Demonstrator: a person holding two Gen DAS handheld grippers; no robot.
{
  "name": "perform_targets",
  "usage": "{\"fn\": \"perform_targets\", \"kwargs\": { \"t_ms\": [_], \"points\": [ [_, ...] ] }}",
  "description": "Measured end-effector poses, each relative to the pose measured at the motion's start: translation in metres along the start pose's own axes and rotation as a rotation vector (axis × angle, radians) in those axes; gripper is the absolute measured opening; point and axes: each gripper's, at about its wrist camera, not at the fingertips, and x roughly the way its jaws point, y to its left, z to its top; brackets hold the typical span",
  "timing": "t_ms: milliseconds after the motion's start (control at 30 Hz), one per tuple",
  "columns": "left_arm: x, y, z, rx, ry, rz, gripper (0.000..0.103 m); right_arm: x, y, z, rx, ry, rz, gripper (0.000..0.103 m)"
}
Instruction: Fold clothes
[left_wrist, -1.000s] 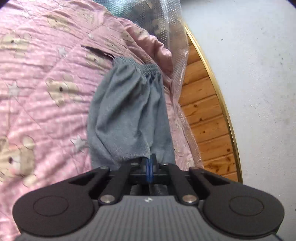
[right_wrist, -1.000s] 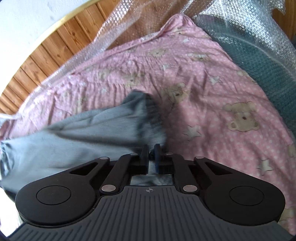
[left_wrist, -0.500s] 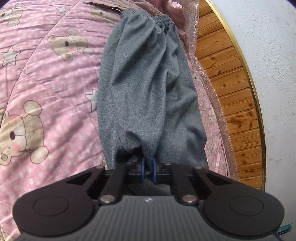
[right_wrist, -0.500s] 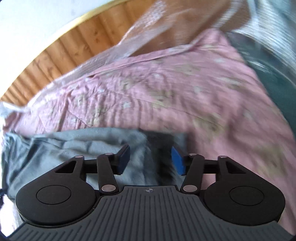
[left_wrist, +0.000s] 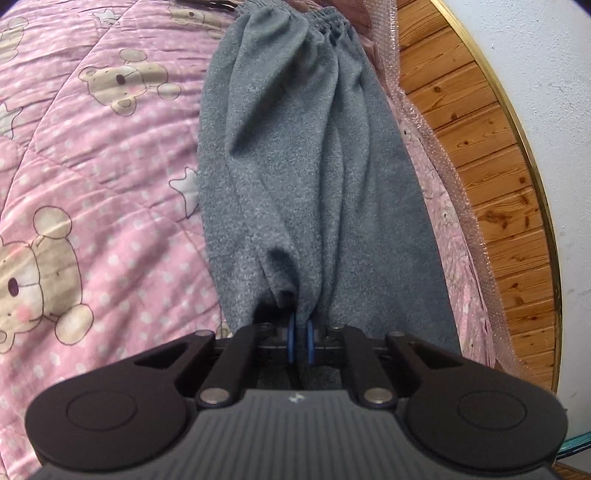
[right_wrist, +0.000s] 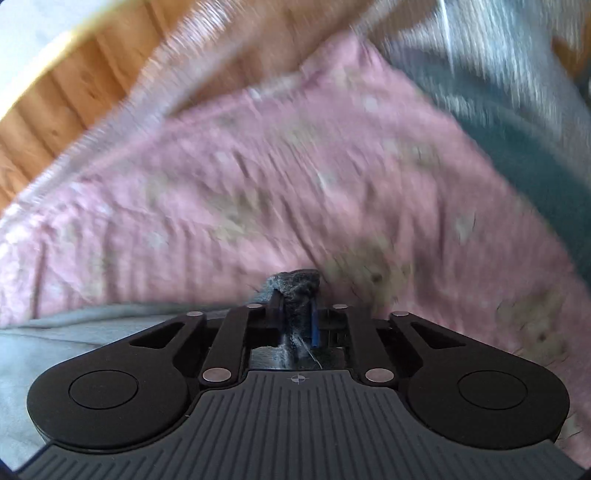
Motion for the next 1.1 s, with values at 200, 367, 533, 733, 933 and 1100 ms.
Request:
{"fn": "perform_targets", "kwargs": {
  "t_ms": [200, 367, 533, 733, 933, 1100],
  "points": [
    [-0.008, -0.003, 0.002, 0.012, 0.003, -0.004, 0.01, -0.051, -0.046, -0.009, 0.171, -0.127, 0.098, 0.066],
    [-0.021, -0.033, -0.015, 0.137, 0.047, -0.095, 0.015, -0.088, -0.064, -0.051, 0.079, -0.088, 0.228, 0.066],
    [0.007, -0.091, -0.04, 0.347, 0.144, -0.137, 0.016, -0.08, -0.045, -0.083, -0.136, -0.039, 0.218, 0.056],
    [0.038, -0.152, -0.068, 0.564, 0.253, -0.18, 0.019, -0.088, -0.041, -0.083, -0.161, 0.012, 0.18, 0.02],
    [0.053, -0.163, -0.09, 0.6, 0.319, -0.193, 0.021, -0.081, -0.039, -0.091, -0.332, 0.137, 0.086, 0.037],
    [0.066, -0.173, -0.108, 0.629, 0.375, -0.204, 0.026, -0.125, -0.011, -0.044, -0.44, -0.09, 0.04, 0.055]
  ]
}}
